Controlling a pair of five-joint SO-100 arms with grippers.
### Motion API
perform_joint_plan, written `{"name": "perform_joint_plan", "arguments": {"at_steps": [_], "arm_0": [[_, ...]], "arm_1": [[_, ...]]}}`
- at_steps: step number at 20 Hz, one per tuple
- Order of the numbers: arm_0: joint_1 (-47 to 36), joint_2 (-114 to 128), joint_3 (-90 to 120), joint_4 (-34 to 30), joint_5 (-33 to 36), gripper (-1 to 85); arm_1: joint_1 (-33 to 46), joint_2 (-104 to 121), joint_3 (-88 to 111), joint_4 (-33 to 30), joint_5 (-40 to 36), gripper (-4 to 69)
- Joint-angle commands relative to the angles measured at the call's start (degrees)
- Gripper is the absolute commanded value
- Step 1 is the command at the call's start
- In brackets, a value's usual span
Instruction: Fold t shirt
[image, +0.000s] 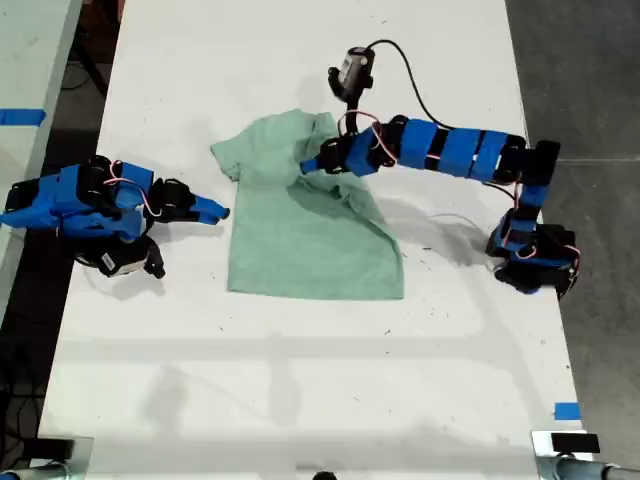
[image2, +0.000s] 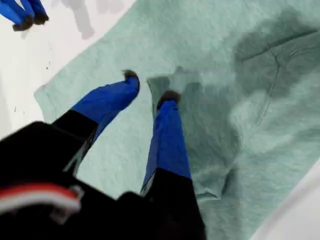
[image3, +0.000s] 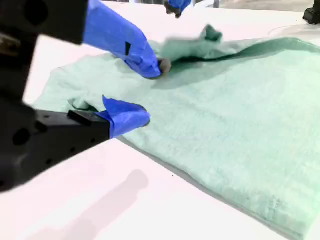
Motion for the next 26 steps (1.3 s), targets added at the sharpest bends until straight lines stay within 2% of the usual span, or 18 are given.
{"name": "perform_joint_plan", "arguments": {"at_steps": [1,2,4,6,10,12,13,15,18,19,21,26], "arm_0": [[1.1,0.4,0.2,-0.4,0.3,11.5],[1.1,0.4,0.2,-0.4,0.3,11.5],[1.1,0.4,0.2,-0.4,0.3,11.5],[1.1,0.4,0.2,-0.4,0.3,11.5],[1.1,0.4,0.2,-0.4,0.3,11.5],[1.1,0.4,0.2,-0.4,0.3,11.5],[1.1,0.4,0.2,-0.4,0.3,11.5],[1.1,0.4,0.2,-0.4,0.3,11.5],[0.7,0.4,0.2,-0.4,0.3,11.5],[0.8,0.4,0.2,-0.4,0.3,11.5],[1.2,0.4,0.2,-0.4,0.3,11.5],[0.5,0.4,-0.9,-0.8,4.0,11.5]], "arm_1": [[-0.1,4.7,-4.9,6.2,-1.1,19.6],[1.0,8.0,-3.4,9.8,-0.3,0.4],[1.8,17.8,3.3,14.9,0.0,0.2],[0.4,31.0,15.1,15.9,1.9,0.2],[-4.0,67.9,54.7,10.7,10.1,0.4],[-6.5,89.2,73.1,10.4,14.6,0.5],[-7.4,101.0,81.8,11.3,16.4,0.6],[-7.8,121.2,96.4,18.3,19.8,1.0],[-6.7,120.3,106.5,19.1,21.4,1.5],[-6.7,120.3,106.0,21.4,23.1,1.5],[-7.7,120.4,106.3,22.0,27.5,1.5],[-8.4,120.4,106.4,23.0,30.8,1.5]]}}
